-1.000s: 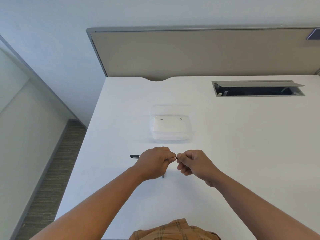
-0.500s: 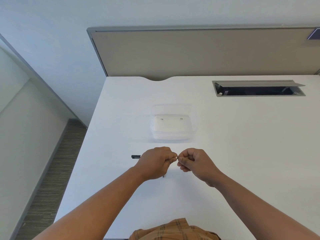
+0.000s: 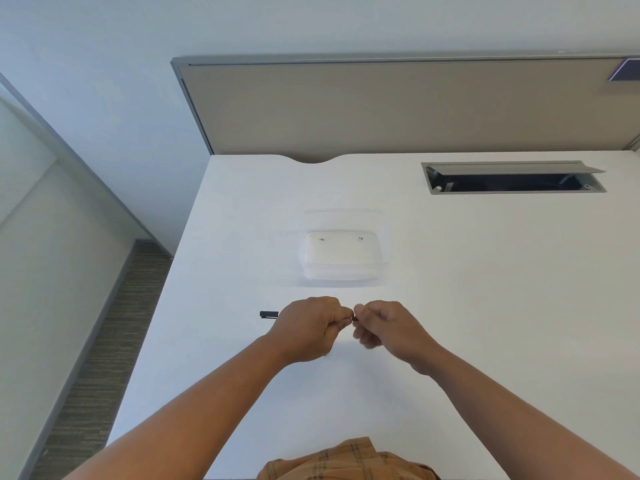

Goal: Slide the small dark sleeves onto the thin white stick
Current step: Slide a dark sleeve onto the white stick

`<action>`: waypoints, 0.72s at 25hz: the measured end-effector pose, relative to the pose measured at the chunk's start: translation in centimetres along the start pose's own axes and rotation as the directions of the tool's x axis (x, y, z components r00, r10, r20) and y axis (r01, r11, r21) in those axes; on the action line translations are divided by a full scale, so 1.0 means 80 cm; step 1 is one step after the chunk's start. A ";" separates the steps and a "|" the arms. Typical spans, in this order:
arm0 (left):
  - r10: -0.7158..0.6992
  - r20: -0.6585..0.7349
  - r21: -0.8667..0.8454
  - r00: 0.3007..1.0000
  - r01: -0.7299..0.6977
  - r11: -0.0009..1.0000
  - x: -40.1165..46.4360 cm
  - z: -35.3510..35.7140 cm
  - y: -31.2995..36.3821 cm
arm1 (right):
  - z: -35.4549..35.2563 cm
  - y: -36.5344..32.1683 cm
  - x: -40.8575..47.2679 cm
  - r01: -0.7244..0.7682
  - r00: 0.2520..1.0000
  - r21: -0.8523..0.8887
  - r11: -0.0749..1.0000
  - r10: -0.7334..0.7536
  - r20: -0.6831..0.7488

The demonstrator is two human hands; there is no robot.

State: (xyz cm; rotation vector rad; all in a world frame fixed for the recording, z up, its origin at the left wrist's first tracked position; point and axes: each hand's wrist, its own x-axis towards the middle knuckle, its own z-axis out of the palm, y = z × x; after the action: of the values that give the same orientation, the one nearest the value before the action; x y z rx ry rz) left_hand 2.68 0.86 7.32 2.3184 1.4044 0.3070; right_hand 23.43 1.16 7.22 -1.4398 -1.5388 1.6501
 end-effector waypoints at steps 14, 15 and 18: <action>-0.031 0.049 -0.041 0.998 0.033 0.999 0.005 -0.006 0.003 | -0.001 0.012 -0.003 0.108 0.991 -0.086 0.990 -0.114 -0.075; -0.029 0.049 -0.038 0.998 0.031 0.999 0.004 -0.005 0.002 | -0.003 0.011 -0.003 0.068 0.996 -0.068 0.995 -0.072 -0.057; -0.032 0.051 -0.032 0.998 0.033 0.999 0.003 0.000 0.000 | -0.009 0.008 0.000 0.072 0.996 -0.081 0.994 -0.076 -0.051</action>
State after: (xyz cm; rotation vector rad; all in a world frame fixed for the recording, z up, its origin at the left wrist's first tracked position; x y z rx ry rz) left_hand 2.76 1.07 7.32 2.2591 1.4012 0.2584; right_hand 24.23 1.31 6.75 -1.4370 -1.6238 1.5112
